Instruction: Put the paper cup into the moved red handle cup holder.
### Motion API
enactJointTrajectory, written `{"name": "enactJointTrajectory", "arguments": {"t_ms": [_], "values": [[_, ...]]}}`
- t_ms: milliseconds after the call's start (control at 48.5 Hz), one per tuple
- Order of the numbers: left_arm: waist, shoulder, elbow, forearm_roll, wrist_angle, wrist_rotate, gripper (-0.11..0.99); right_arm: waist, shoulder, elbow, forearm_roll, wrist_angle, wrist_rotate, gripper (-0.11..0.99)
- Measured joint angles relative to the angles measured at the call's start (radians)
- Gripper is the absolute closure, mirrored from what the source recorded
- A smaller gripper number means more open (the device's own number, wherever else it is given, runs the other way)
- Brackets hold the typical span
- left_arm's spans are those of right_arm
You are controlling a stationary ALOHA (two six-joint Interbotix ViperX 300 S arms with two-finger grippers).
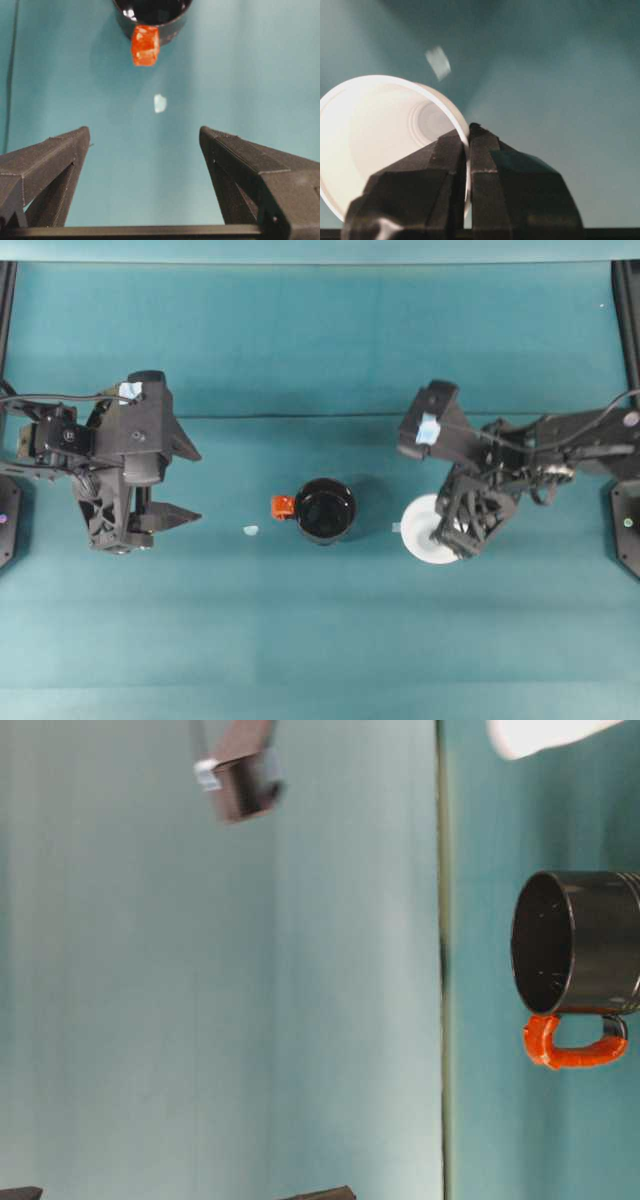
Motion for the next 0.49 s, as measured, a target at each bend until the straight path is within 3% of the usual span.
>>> {"name": "enactJointTrajectory", "arguments": {"t_ms": [82,185,433,494], "values": [[0.0,0.0,0.005,0.0,0.0,0.0,-0.08,-0.017,-0.025,-0.037,-0.009,0.029,0.0,0.98],[0.0,0.0,0.006,0.0,0.0,0.0,-0.08,-0.032,-0.041,-0.083,-0.011,0.069,0.0,0.98],[0.0,0.0,0.008,0.0,0.0,0.0,-0.08,-0.037,-0.02,-0.206,-0.012,0.118,-0.017,0.98],[0.002,0.0,0.008,0.0,0.0,0.0,-0.08,-0.037,0.003,-0.235,-0.02,0.117,-0.023,0.98]]}}
